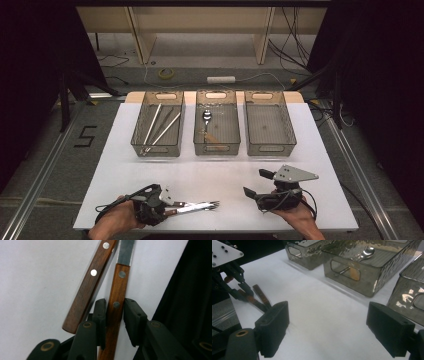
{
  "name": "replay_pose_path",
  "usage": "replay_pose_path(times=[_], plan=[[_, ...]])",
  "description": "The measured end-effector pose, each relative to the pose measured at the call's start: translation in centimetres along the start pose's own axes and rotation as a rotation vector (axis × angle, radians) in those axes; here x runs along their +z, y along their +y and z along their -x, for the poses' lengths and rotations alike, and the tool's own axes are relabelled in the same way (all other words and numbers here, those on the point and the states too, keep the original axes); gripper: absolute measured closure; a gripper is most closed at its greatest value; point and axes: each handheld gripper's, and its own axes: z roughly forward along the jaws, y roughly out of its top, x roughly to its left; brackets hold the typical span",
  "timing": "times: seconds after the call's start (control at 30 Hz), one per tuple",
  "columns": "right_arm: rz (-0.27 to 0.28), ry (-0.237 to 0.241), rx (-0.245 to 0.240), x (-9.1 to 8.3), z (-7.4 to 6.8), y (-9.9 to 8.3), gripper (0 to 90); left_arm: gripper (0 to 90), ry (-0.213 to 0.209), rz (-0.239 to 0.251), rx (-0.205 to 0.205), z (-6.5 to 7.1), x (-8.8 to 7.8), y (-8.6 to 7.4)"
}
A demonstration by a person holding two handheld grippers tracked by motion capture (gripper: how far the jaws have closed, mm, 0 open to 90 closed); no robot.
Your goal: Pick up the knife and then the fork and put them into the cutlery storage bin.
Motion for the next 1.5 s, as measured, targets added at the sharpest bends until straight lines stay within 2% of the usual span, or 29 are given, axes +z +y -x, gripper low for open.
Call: replay_pose_path(times=[0.2, 0.33, 0.47, 0.6, 0.67, 0.83, 0.93, 1.03, 1.17, 1.33, 1.5], plan=[[-0.001, -0.001, -0.001, 0.0, 0.0, 0.0, 19.6, 75.1, -0.01, 0.006, 0.03, 0.0, 0.0, -0.1], [0.0, 0.004, -0.004, 0.0, 0.0, 0.0, 19.6, 75.4, -0.003, 0.005, 0.034, 0.1, 0.0, -0.1], [0.003, 0.008, -0.003, 0.0, -0.1, 0.0, 19.8, 75.6, -0.018, 0.008, 0.019, 0.1, -0.2, -0.1], [0.006, 0.014, -0.007, -0.1, -0.2, 0.1, 20.1, 75.6, -0.023, 0.034, -0.003, 0.2, -0.8, 0.2], [0.005, 0.023, -0.012, -0.1, -0.4, 0.2, 20.2, 75.7, -0.048, 0.055, -0.021, 0.2, -1.1, 0.4], [0.015, 0.056, -0.036, 0.1, -1.3, 0.5, 20.8, 75.7, -0.081, 0.093, -0.064, 0.0, -1.7, 1.2], [0.018, 0.078, -0.066, 0.3, -2.1, 0.8, 21.1, 75.6, -0.101, 0.1, -0.078, -0.1, -1.9, 2.0], [0.015, 0.115, -0.105, 0.5, -3.1, 1.1, 21.1, 75.6, -0.114, 0.09, -0.072, -0.1, -1.8, 3.0], [-0.017, 0.152, -0.154, 1.2, -4.4, 1.2, 21.1, 75.6, -0.147, 0.086, -0.053, 0.0, -1.5, 4.4], [-0.059, 0.151, -0.245, 1.9, -5.7, 1.2, 22.2, 75.6, -0.157, 0.067, -0.033, 0.1, -1.3, 5.9], [-0.088, 0.142, -0.305, 2.7, -6.4, 1.0, 23.0, 75.6, -0.176, 0.049, -0.019, 0.0, -0.9, 7.4]])
